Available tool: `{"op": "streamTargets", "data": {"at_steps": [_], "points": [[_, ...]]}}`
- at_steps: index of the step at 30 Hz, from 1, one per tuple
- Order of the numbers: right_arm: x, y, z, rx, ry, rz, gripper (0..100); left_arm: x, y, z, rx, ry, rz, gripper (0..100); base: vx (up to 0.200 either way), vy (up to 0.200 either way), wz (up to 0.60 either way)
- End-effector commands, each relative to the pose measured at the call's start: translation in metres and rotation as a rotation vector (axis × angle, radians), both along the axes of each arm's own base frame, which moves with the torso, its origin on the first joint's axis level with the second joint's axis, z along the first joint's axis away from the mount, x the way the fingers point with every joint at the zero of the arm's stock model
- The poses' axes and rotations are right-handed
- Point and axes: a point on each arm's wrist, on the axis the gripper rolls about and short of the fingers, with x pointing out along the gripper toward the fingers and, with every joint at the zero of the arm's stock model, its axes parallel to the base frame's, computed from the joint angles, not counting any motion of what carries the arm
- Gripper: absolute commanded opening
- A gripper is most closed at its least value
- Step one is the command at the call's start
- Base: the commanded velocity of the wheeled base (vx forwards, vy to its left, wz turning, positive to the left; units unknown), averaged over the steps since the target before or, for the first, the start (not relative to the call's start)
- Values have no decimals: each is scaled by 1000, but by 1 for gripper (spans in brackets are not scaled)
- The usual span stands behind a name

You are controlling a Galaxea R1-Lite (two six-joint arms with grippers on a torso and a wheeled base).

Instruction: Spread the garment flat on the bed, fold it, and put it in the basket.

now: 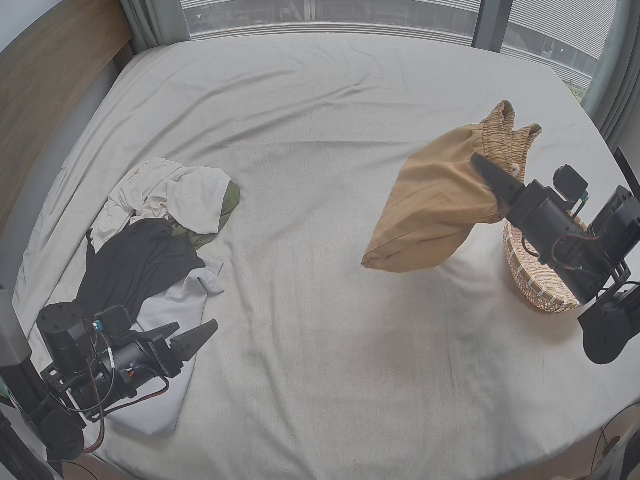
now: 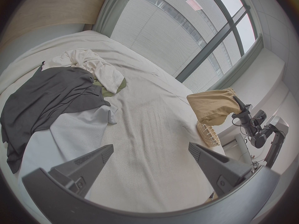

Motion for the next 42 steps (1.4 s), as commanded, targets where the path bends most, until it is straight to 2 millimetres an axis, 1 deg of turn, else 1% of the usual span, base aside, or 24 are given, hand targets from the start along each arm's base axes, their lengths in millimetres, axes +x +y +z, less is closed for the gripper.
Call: {"op": "streamTargets", "data": {"at_steps": [1,3,4,7,9,10,12,13,14,15,17,18,20,25,28,29,33,34,37,40,42], "points": [[3,-23,4,-1,-16,-88,0,0,0,-1,1,4,-1,100,0,0,0],[0,-33,7,3,-24,-125,0,0,-1,-1,1,6,-4,100,0,0,0],[-2,-40,4,8,-8,-178,0,-1,-1,-2,2,9,-6,100,0,0,0],[-3,-49,1,12,3,-248,0,-1,-1,-2,3,12,-6,100,0,0,0],[-3,-64,-2,-7,9,-329,0,-2,-1,-3,4,15,-9,100,0,0,0],[-4,-66,-3,-10,10,-338,0,-2,-1,-3,4,15,-9,100,0,0,0],[-8,-81,-6,-28,18,-393,0,-1,-1,-2,3,10,-9,100,0,0,0],[-8,-81,-6,-28,18,-393,0,-1,-1,-2,3,10,-9,100,0,0,0],[-10,-86,-7,-29,25,-412,0,-1,-1,-2,3,10,-9,100,0,0,0],[-12,-94,-10,-38,35,-445,0,-2,-1,-2,3,12,-9,100,0,0,0],[-13,-103,-12,-57,39,-486,0,-2,-1,-2,3,12,-9,100,0,0,0],[-13,-103,-12,-57,39,-486,0,-2,-1,-2,3,12,-9,100,0,0,0],[-14,-117,-18,-78,56,-533,0,-2,-1,-1,2,7,-9,100,0,0,0],[-11,-131,-25,-132,70,-597,0,-2,-1,-1,2,7,-9,100,0,0,0],[-10,-132,-30,-142,88,-604,0,-2,-1,-1,2,7,-9,100,0,0,0],[-12,-131,-34,-146,105,-596,100,-2,-1,-1,2,7,-9,100,0,0,0],[-13,-131,-38,-150,122,-587,100,-2,-1,-1,2,9,-9,100,0,0,0],[-17,-130,-45,-159,153,-580,100,-3,-1,-1,3,10,-9,100,0,0,0],[-28,-121,-50,-201,171,-533,100,-3,-1,-2,3,12,-9,100,0,0,0],[-41,-111,-49,-234,157,-489,100,-3,-1,-1,3,10,-10,100,0,0,0],[-51,-104,-45,-249,132,-465,100,-4,-3,-1,3,10,-19,100,0,0,0]]}}
